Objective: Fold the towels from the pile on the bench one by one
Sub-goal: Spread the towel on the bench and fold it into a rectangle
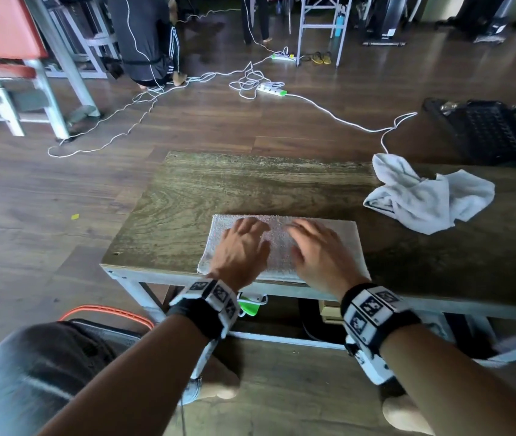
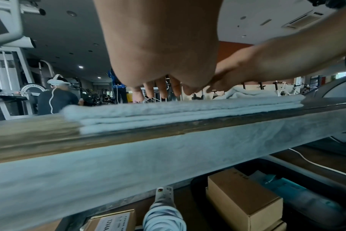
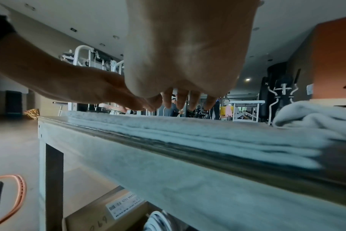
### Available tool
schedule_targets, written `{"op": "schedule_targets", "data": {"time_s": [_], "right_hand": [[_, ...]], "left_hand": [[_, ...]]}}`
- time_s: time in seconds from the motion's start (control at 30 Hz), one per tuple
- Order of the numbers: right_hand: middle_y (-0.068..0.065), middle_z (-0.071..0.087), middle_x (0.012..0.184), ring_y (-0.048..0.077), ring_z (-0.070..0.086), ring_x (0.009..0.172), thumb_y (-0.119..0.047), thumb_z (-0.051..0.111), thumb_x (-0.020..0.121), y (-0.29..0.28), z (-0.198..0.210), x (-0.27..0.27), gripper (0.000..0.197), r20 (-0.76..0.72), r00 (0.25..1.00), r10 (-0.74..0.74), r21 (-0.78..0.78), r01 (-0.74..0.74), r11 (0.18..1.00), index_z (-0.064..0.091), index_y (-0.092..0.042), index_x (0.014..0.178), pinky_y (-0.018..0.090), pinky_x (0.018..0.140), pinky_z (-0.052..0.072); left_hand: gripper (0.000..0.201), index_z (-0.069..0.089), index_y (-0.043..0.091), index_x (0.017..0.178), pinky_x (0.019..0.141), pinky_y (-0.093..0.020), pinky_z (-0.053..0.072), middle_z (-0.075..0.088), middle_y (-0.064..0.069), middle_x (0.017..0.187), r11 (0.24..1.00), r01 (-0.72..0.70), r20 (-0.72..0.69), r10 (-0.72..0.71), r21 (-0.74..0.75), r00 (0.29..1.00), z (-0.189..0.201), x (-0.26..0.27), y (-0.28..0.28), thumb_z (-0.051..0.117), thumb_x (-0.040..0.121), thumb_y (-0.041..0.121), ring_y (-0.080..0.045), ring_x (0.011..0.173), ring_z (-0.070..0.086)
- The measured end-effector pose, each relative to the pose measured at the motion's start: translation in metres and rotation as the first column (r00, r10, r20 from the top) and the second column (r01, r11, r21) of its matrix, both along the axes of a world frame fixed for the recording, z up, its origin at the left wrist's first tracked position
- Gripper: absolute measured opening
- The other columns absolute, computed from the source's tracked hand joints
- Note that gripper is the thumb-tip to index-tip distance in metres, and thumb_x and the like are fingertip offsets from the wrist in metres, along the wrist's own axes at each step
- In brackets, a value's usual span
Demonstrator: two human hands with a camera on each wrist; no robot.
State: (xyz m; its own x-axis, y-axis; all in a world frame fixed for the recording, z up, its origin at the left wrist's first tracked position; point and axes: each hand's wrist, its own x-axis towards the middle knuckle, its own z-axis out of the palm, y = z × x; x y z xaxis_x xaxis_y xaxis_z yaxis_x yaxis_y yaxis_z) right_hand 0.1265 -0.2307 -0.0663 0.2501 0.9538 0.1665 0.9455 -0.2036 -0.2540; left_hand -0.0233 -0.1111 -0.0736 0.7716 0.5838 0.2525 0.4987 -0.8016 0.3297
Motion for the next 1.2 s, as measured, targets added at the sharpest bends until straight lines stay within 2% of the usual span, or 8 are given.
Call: {"op": "schedule_targets", "data": {"time_s": [0.1,0.17,0.27,0.43,0.57,0.73,0.93,1.2], "right_hand": [[0.003,0.016,0.167,0.021,0.013,0.153,-0.041,0.029,0.098,0.019,-0.016,-0.008,0.064,-0.106,0.993,-0.041,-0.169,0.023,0.985,0.024,-0.019,0.157,0.044,0.123,0.015],[0.002,0.014,0.167,0.021,0.007,0.155,-0.050,0.008,0.094,0.016,-0.031,-0.006,0.071,-0.046,0.996,-0.074,-0.170,0.065,0.983,0.021,-0.021,0.159,0.043,0.125,0.008],[-0.003,0.021,0.165,0.019,0.012,0.154,-0.052,0.007,0.094,0.008,-0.038,0.000,0.069,0.035,0.994,-0.107,-0.096,0.110,0.989,0.027,-0.029,0.157,0.040,0.125,0.007],[-0.011,0.007,0.167,0.013,-0.001,0.154,-0.063,0.004,0.090,0.005,-0.033,0.003,0.074,0.012,0.989,-0.148,-0.140,0.148,0.979,0.014,-0.035,0.158,0.038,0.125,0.000],[-0.009,0.005,0.168,0.016,-0.003,0.155,-0.067,0.009,0.094,-0.001,-0.034,0.008,0.072,0.030,0.980,-0.195,-0.149,0.197,0.969,0.010,-0.035,0.159,0.041,0.125,0.002],[-0.006,0.006,0.168,0.018,-0.002,0.155,-0.073,0.006,0.089,-0.005,-0.039,0.014,0.079,0.022,0.965,-0.260,-0.150,0.260,0.954,0.010,-0.034,0.158,0.041,0.125,-0.001],[-0.007,0.001,0.168,0.015,-0.006,0.154,-0.075,0.007,0.091,-0.013,-0.033,0.020,0.080,0.047,0.954,-0.295,-0.188,0.299,0.936,0.006,-0.033,0.159,0.041,0.125,-0.003],[-0.009,-0.009,0.167,0.013,-0.013,0.153,-0.078,0.010,0.089,-0.026,-0.031,0.033,0.084,-0.044,0.934,-0.356,-0.248,0.335,0.909,0.000,-0.031,0.159,0.049,0.124,0.006]], "left_hand": [[0.052,0.031,0.020,0.150,0.119,-0.045,0.020,0.026,0.000,0.159,0.996,0.006,-0.147,-0.019,-0.093,0.989,-0.011,0.022,-0.009,0.031,0.100,0.038,-0.021,0.148,0.020],[0.057,0.014,0.025,0.156,0.123,-0.042,0.005,0.008,0.006,0.163,0.997,-0.016,-0.227,-0.001,-0.073,0.974,-0.023,0.022,-0.008,0.019,0.103,0.044,-0.017,0.151,0.003],[0.058,0.007,0.033,0.155,0.123,-0.039,-0.002,0.002,0.010,0.163,0.999,-0.024,-0.244,0.012,-0.046,0.970,-0.032,0.018,-0.002,0.016,0.101,0.051,-0.013,0.151,-0.003],[0.064,-0.001,0.043,0.153,0.122,-0.039,-0.005,-0.003,0.010,0.163,0.993,-0.091,-0.260,0.067,-0.081,0.963,-0.032,0.007,0.010,0.016,0.095,0.066,-0.012,0.150,-0.007],[0.070,0.000,0.038,0.154,0.123,-0.040,-0.003,-0.003,0.007,0.164,0.987,-0.137,-0.252,0.114,-0.078,0.961,-0.031,-0.002,0.012,0.011,0.093,0.069,-0.013,0.151,-0.006],[0.075,0.001,0.035,0.155,0.123,-0.040,-0.002,-0.003,0.006,0.164,0.977,-0.182,-0.243,0.152,-0.110,0.958,-0.029,-0.004,0.010,0.012,0.091,0.072,-0.013,0.150,-0.007],[0.079,-0.001,0.032,0.155,0.121,-0.044,-0.010,-0.004,0.007,0.164,0.968,-0.240,-0.276,0.212,-0.073,0.938,-0.024,-0.009,0.009,0.007,0.090,0.075,-0.013,0.150,-0.008],[0.080,-0.003,0.031,0.155,0.120,-0.053,-0.008,-0.006,0.010,0.163,0.959,-0.267,-0.278,0.231,-0.097,0.932,-0.021,-0.026,0.014,0.004,0.089,0.076,-0.012,0.150,-0.011]]}}
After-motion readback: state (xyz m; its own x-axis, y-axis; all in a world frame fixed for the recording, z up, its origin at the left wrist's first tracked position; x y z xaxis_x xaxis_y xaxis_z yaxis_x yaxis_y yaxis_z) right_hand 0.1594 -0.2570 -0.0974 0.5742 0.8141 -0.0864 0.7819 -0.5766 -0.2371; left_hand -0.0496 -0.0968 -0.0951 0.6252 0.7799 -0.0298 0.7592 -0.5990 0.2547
